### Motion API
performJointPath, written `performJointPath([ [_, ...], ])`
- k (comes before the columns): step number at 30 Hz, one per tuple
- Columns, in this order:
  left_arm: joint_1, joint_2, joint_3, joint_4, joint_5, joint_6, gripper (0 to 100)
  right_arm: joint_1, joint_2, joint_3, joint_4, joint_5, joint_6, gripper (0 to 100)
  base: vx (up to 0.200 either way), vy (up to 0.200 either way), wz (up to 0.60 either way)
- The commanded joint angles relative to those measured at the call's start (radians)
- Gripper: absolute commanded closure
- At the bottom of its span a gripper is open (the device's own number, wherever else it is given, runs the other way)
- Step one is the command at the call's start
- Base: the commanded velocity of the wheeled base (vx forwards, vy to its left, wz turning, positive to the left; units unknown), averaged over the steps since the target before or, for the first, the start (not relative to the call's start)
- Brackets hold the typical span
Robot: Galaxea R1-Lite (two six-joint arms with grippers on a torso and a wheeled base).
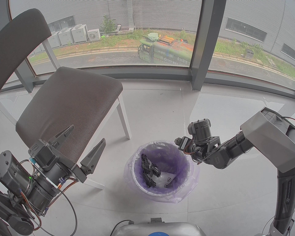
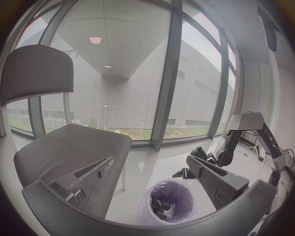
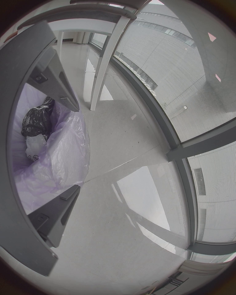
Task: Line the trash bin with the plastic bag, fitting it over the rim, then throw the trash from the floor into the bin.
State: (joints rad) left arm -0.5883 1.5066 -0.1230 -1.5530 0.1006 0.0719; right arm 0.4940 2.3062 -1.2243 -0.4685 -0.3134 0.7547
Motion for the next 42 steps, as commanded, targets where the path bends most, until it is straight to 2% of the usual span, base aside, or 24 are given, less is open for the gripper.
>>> performJointPath([
  [1, 0.001, 0.001, 0.000, -0.018, 0.001, -0.001, 0, 0.006, 0.053, -0.054, 0.011, -0.019, -0.005, 0, 0.000, 0.000, 0.00],
  [8, 0.002, 0.003, 0.000, -0.018, 0.001, -0.001, 0, -0.003, 0.079, -0.132, 0.076, -0.035, -0.005, 0, 0.000, 0.000, 0.00],
  [24, 0.002, 0.003, 0.002, -0.018, 0.001, -0.003, 0, -0.014, 0.134, -0.210, 0.082, -0.038, -0.041, 0, 0.000, 0.000, 0.00],
  [38, 0.002, 0.004, 0.000, -0.018, 0.001, -0.003, 0, -0.019, 0.136, -0.213, 0.080, -0.038, -0.074, 0, 0.000, 0.000, 0.00],
  [39, 0.002, 0.004, 0.000, -0.018, 0.001, -0.003, 0, -0.019, 0.136, -0.213, 0.080, -0.038, -0.078, 100, 0.000, 0.000, 0.00],
  [42, 0.001, 0.003, 0.000, -0.018, 0.001, -0.003, 0, -0.019, 0.133, -0.213, 0.080, -0.038, -0.081, 100, 0.000, 0.000, 0.00],
])
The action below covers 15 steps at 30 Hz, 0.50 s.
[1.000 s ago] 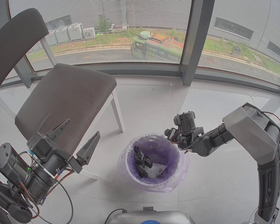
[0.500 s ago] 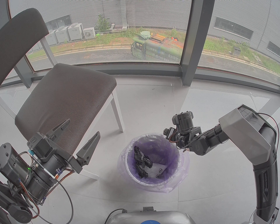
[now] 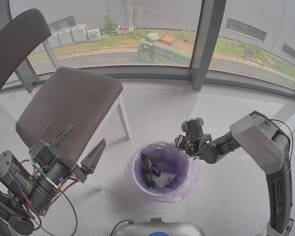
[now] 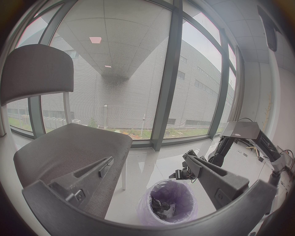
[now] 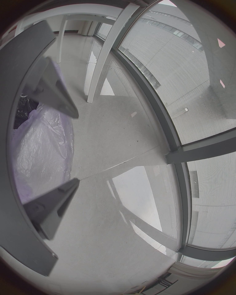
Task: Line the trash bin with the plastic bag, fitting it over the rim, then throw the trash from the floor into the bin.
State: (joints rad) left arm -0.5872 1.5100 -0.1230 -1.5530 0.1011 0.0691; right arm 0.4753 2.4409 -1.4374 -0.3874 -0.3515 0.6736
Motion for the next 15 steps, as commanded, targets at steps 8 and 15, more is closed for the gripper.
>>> performJointPath([
  [8, 0.001, -0.004, -0.001, -0.018, 0.000, 0.000, 0, -0.003, -0.008, 0.000, -0.001, 0.000, -0.008, 100, 0.000, 0.000, 0.00],
  [15, 0.001, -0.004, -0.001, -0.018, 0.000, 0.000, 0, -0.003, -0.011, 0.003, -0.001, 0.000, -0.020, 100, 0.000, 0.000, 0.00],
])
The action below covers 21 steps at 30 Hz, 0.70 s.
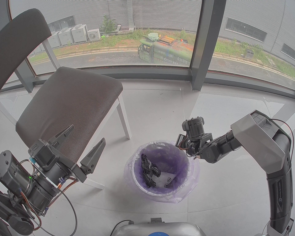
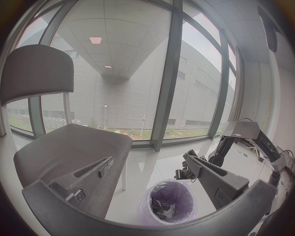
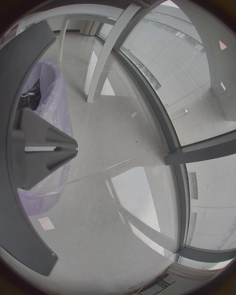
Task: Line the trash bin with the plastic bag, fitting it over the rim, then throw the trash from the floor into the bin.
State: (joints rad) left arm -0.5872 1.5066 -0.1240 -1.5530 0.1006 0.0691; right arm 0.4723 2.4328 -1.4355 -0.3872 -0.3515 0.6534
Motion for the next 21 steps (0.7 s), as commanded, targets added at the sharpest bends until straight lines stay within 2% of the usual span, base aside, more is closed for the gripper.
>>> performJointPath([
  [1, 0.001, 0.000, 0.000, -0.018, 0.001, 0.000, 0, 0.000, -0.006, 0.006, -0.001, 0.000, -0.001, 100, 0.000, 0.000, 0.00],
  [5, 0.001, 0.000, 0.000, -0.018, 0.001, 0.000, 0, 0.002, -0.008, 0.024, -0.002, -0.007, -0.024, 100, 0.000, 0.000, 0.00],
  [6, 0.001, 0.000, 0.000, -0.018, 0.001, -0.002, 0, 0.003, -0.006, 0.021, -0.005, -0.012, -0.023, 0, 0.000, 0.000, 0.00],
  [15, 0.007, -0.002, 0.000, -0.018, 0.001, 0.000, 0, 0.000, -0.089, 0.030, -0.002, -0.064, -0.038, 0, 0.000, 0.000, 0.00],
  [19, 0.009, 0.000, -0.002, -0.018, 0.001, -0.002, 0, -0.023, -0.189, 0.046, -0.004, -0.064, -0.127, 0, 0.000, 0.000, 0.00],
  [21, 0.010, -0.005, -0.003, -0.018, 0.001, -0.005, 0, -0.029, -0.251, 0.086, -0.010, -0.064, -0.235, 0, 0.000, 0.000, 0.00],
])
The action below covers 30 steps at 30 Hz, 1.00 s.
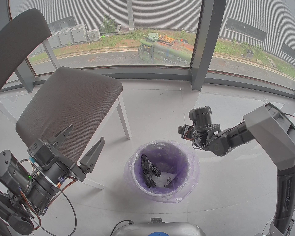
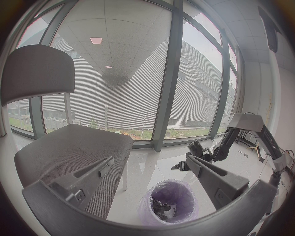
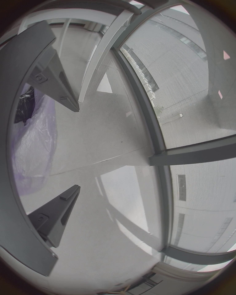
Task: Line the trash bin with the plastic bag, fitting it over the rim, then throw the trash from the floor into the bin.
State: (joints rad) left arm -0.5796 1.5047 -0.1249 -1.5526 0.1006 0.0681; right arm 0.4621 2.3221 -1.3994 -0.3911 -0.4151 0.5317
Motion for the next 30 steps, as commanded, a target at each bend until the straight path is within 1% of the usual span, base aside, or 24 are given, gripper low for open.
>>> performJointPath([
  [1, 0.006, -0.004, -0.009, -0.018, 0.001, -0.007, 0, -0.020, -0.187, 0.086, -0.017, -0.001, -0.183, 0, 0.000, 0.000, 0.00],
  [2, 0.007, -0.006, -0.010, -0.018, 0.001, -0.007, 0, -0.019, -0.201, 0.099, -0.023, -0.001, -0.205, 0, 0.000, 0.000, 0.00],
  [3, 0.015, -0.011, -0.021, -0.018, 0.001, -0.008, 0, -0.010, -0.245, 0.134, -0.049, -0.001, -0.256, 0, 0.000, 0.000, 0.00],
  [4, 0.015, -0.012, -0.022, -0.018, 0.001, -0.008, 0, -0.007, -0.267, 0.154, -0.068, -0.001, -0.272, 0, 0.000, 0.000, 0.00],
  [5, 0.017, -0.024, -0.033, -0.018, 0.001, -0.004, 0, 0.007, -0.326, 0.209, -0.111, -0.001, -0.312, 0, 0.000, 0.000, 0.00],
  [8, 0.035, -0.041, -0.071, -0.018, 0.001, 0.009, 0, 0.003, -0.418, 0.309, -0.196, 0.007, -0.388, 0, 0.000, 0.000, 0.00],
  [11, 0.087, -0.072, -0.102, -0.018, 0.001, 0.021, 0, -0.028, -0.491, 0.402, -0.324, 0.009, -0.415, 0, 0.000, 0.000, 0.00],
  [13, 0.133, -0.110, -0.105, -0.017, -0.001, 0.027, 0, -0.042, -0.553, 0.493, -0.400, 0.024, -0.426, 0, 0.000, 0.000, 0.00],
  [17, 0.187, -0.162, -0.090, -0.015, 0.001, 0.029, 0, -0.054, -0.662, 0.678, -0.500, 0.104, -0.460, 0, 0.000, 0.000, 0.00],
  [19, 0.187, -0.162, -0.090, -0.015, 0.001, 0.029, 0, -0.054, -0.662, 0.678, -0.500, 0.104, -0.460, 0, 0.000, 0.000, 0.00],
  [20, 0.224, -0.195, -0.076, -0.014, 0.002, 0.035, 0, -0.054, -0.721, 0.760, -0.563, 0.121, -0.489, 0, 0.000, 0.000, 0.00],
  [21, 0.270, -0.225, -0.070, -0.011, 0.001, 0.059, 0, -0.054, -0.764, 0.806, -0.608, 0.122, -0.519, 0, 0.000, 0.000, 0.00],
  [22, 0.277, -0.231, -0.070, -0.011, 0.001, 0.064, 0, -0.054, -0.773, 0.815, -0.617, 0.122, -0.527, 0, 0.000, 0.000, 0.00],
  [23, 0.328, -0.253, -0.078, -0.003, -0.001, 0.082, 0, -0.054, -0.807, 0.839, -0.643, 0.122, -0.552, 0, 0.000, 0.000, 0.00],
  [24, 0.339, -0.254, -0.079, 0.000, -0.002, 0.084, 0, -0.054, -0.813, 0.844, -0.646, 0.122, -0.555, 0, 0.000, 0.000, 0.00],
  [25, 0.402, -0.277, -0.102, 0.028, -0.009, 0.087, 0, -0.054, -0.850, 0.855, -0.660, 0.122, -0.569, 0, 0.000, 0.000, 0.00],
  [26, 0.432, -0.290, -0.122, 0.049, -0.010, 0.087, 0, -0.054, -0.880, 0.850, -0.666, 0.121, -0.575, 0, 0.000, 0.000, 0.00],
  [27, 0.455, -0.302, -0.145, 0.072, -0.010, 0.087, 0, -0.056, -0.902, 0.844, -0.664, 0.121, -0.579, 0, 0.000, 0.000, 0.00],
  [28, 0.455, -0.302, -0.145, 0.072, -0.010, 0.087, 0, -0.056, -0.902, 0.844, -0.664, 0.121, -0.579, 0, 0.000, 0.000, 0.00],
  [29, 0.520, -0.356, -0.249, 0.178, -0.012, 0.087, 0, -0.063, -0.975, 0.803, -0.655, 0.121, -0.599, 0, 0.000, 0.000, 0.00],
  [30, 0.540, -0.383, -0.298, 0.235, -0.012, 0.087, 0, -0.069, -1.006, 0.781, -0.649, 0.119, -0.608, 0, 0.000, 0.000, 0.00],
])
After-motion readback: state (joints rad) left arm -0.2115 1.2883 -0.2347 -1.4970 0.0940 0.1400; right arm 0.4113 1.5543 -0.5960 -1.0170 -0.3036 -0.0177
